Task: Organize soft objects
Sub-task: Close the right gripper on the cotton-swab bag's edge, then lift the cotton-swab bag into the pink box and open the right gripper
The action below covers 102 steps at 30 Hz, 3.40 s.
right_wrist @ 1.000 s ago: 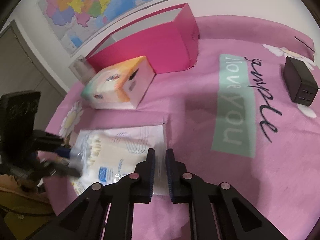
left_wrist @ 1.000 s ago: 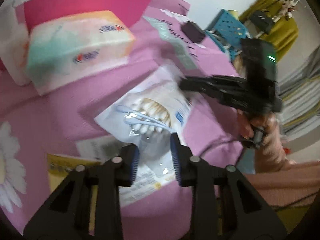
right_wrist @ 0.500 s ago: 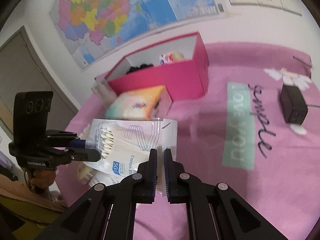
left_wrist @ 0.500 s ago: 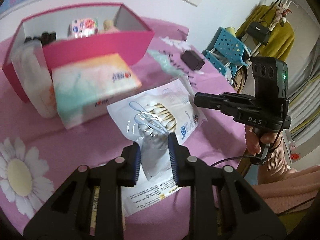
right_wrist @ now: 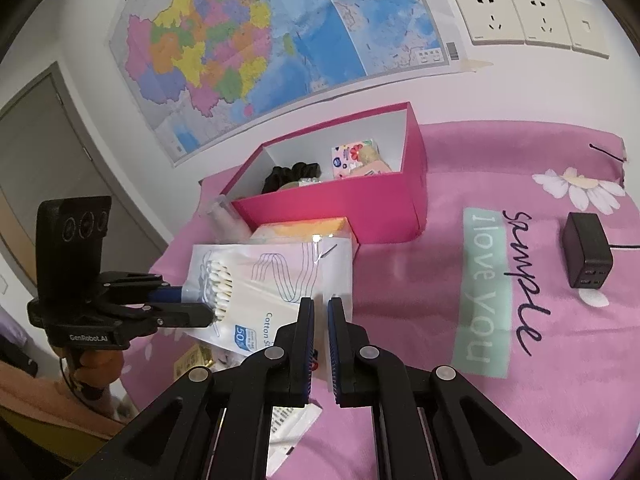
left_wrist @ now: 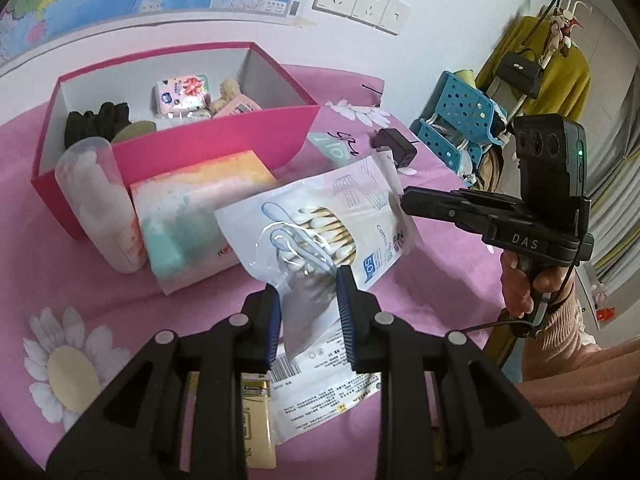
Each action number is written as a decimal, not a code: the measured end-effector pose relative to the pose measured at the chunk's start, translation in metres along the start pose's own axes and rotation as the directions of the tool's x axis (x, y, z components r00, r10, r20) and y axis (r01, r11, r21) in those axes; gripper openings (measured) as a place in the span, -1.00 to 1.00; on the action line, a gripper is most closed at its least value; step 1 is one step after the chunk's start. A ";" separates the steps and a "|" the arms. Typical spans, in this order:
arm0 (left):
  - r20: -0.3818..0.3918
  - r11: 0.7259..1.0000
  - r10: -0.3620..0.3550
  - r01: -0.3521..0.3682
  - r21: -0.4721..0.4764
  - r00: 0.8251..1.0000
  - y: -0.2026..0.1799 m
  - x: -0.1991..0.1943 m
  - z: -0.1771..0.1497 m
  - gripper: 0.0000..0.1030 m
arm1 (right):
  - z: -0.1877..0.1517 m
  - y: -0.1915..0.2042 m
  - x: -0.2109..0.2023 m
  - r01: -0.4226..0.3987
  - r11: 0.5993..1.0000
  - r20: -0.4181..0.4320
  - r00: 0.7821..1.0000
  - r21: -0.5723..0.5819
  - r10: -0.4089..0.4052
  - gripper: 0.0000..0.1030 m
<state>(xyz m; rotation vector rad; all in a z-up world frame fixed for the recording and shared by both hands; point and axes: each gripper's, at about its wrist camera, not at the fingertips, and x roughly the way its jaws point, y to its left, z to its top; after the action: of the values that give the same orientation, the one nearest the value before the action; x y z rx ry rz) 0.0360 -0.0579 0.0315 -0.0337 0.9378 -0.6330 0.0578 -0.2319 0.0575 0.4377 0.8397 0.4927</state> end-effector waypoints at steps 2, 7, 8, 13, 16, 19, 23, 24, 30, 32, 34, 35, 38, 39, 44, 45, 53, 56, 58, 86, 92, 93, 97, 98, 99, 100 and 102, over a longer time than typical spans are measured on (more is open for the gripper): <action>0.008 1.000 0.003 -0.003 0.002 1.000 0.000 -0.001 0.001 -0.46 | 0.001 0.001 0.000 0.000 1.000 0.002 1.000 -0.002 0.000 -0.88; 0.012 1.000 0.009 -0.009 0.006 1.000 0.001 0.000 0.005 -0.46 | 0.005 0.001 0.001 0.001 1.000 0.007 1.000 -0.004 -0.001 -0.88; 0.012 1.000 0.010 -0.010 0.007 1.000 0.001 0.001 0.006 -0.46 | 0.006 0.000 0.000 0.000 1.000 0.010 1.000 -0.004 0.000 -0.88; 0.018 1.000 0.016 -0.017 0.012 1.000 -0.002 0.000 0.009 -0.46 | 0.010 -0.002 0.001 0.003 1.000 0.022 1.000 0.000 -0.003 -0.88; 0.024 1.000 0.020 -0.021 0.017 1.000 -0.003 0.000 0.012 -0.46 | 0.013 -0.001 0.001 0.009 1.000 0.026 1.000 -0.005 -0.009 -0.88; 0.026 1.000 0.023 -0.024 0.016 0.999 -0.003 0.000 0.014 -0.46 | 0.016 -0.002 0.001 0.009 1.000 0.031 0.999 -0.007 -0.009 -0.88; 0.028 0.999 0.028 -0.029 0.017 0.999 -0.002 0.001 0.017 -0.46 | 0.021 -0.003 0.002 0.008 1.000 0.038 0.999 -0.008 -0.008 -0.88; 0.027 0.999 0.031 -0.031 0.018 0.999 -0.002 0.001 0.018 -0.46 | 0.022 -0.003 0.003 0.009 1.000 0.041 0.999 -0.009 -0.009 -0.88; 0.033 0.999 0.041 -0.042 0.024 0.999 0.000 0.003 0.025 -0.46 | 0.030 -0.005 0.005 0.009 1.000 0.052 0.999 -0.012 -0.008 -0.88; 0.037 0.998 0.048 -0.049 0.026 0.998 0.000 0.003 0.028 -0.46 | 0.033 -0.005 0.006 0.007 1.000 0.056 0.998 -0.014 -0.007 -0.88; 0.042 0.998 0.052 -0.053 0.027 0.998 0.001 0.003 0.031 -0.46 | 0.036 -0.006 0.007 0.005 1.000 0.061 0.998 -0.011 -0.004 -0.88; 0.044 0.998 0.054 -0.056 0.028 0.998 0.002 0.003 0.032 -0.46 | 0.037 -0.006 0.008 0.004 1.000 0.063 0.998 -0.012 -0.004 -0.88; 0.047 0.997 0.068 -0.070 0.027 0.997 0.005 0.005 0.038 -0.46 | 0.042 -0.006 0.010 0.002 1.000 0.070 0.998 -0.015 -0.001 -0.88; 0.049 0.997 0.073 -0.075 0.028 0.996 0.007 0.006 0.040 -0.46 | 0.044 -0.006 0.011 0.002 1.000 0.071 0.997 -0.016 -0.001 -0.88; 0.069 0.995 0.091 -0.094 0.033 0.993 0.011 0.005 0.051 -0.46 | 0.056 -0.006 0.016 0.001 1.000 0.084 0.996 -0.020 0.000 -0.88; 0.072 0.995 0.095 -0.098 0.032 0.993 0.013 0.004 0.054 -0.46 | 0.058 -0.006 0.017 0.001 1.000 0.088 0.996 -0.021 0.001 -0.88; 0.093 0.990 0.134 -0.137 0.029 0.987 0.026 0.007 0.077 -0.46 | 0.082 -0.008 0.028 -0.005 1.000 0.101 0.995 -0.030 0.008 -0.88; 0.094 0.989 0.141 -0.144 0.025 0.986 0.030 0.009 0.084 -0.46 | 0.090 -0.008 0.033 -0.003 0.999 0.104 0.995 -0.036 0.007 -0.88; 0.094 0.988 0.150 -0.153 0.021 0.984 0.033 0.011 0.089 -0.46 | 0.096 -0.008 0.036 -0.001 0.999 0.107 0.994 -0.037 0.005 -0.88; 0.060 0.973 0.231 -0.230 -0.017 0.971 0.061 0.043 0.129 -0.45 | 0.137 -0.031 0.081 0.031 0.999 0.084 0.996 0.011 -0.031 -0.88; 0.033 0.970 0.244 -0.243 -0.026 0.969 0.069 0.055 0.135 -0.45 | 0.139 -0.036 0.093 0.052 0.999 0.061 0.997 0.017 -0.053 -0.88; 0.024 0.970 0.243 -0.243 -0.033 0.970 0.071 0.058 0.136 -0.44 | 0.139 -0.037 0.095 0.056 0.998 0.055 0.997 0.018 -0.057 -0.88; 0.000 0.963 0.263 -0.263 -0.050 0.965 0.077 0.066 0.137 -0.37 | 0.138 -0.038 0.105 0.089 0.996 0.035 0.995 0.014 -0.089 -0.88; -0.003 0.961 0.273 -0.273 -0.052 0.962 0.078 0.067 0.138 -0.33 | 0.138 -0.038 0.106 0.094 0.995 0.034 0.995 0.012 -0.095 -0.87; -0.004 0.956 0.291 -0.290 -0.051 0.957 0.079 0.069 0.139 -0.31 | 0.138 -0.037 0.108 0.113 0.994 0.036 0.993 0.007 -0.113 -0.86; -0.006 0.953 0.299 -0.298 -0.052 0.954 0.080 0.070 0.139 -0.28 | 0.138 -0.036 0.108 0.119 0.993 0.038 0.992 0.004 -0.119 -0.86; -0.007 0.947 0.317 -0.317 -0.056 0.948 0.081 0.071 0.140 -0.24 | 0.139 -0.035 0.110 0.135 0.991 0.039 0.990 0.000 -0.135 -0.86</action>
<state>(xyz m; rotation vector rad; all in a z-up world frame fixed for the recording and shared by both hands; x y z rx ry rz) 0.2128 -0.0623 0.0397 0.0657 0.9339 -0.3082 0.2380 -0.2214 0.0554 0.3842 0.8254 0.3586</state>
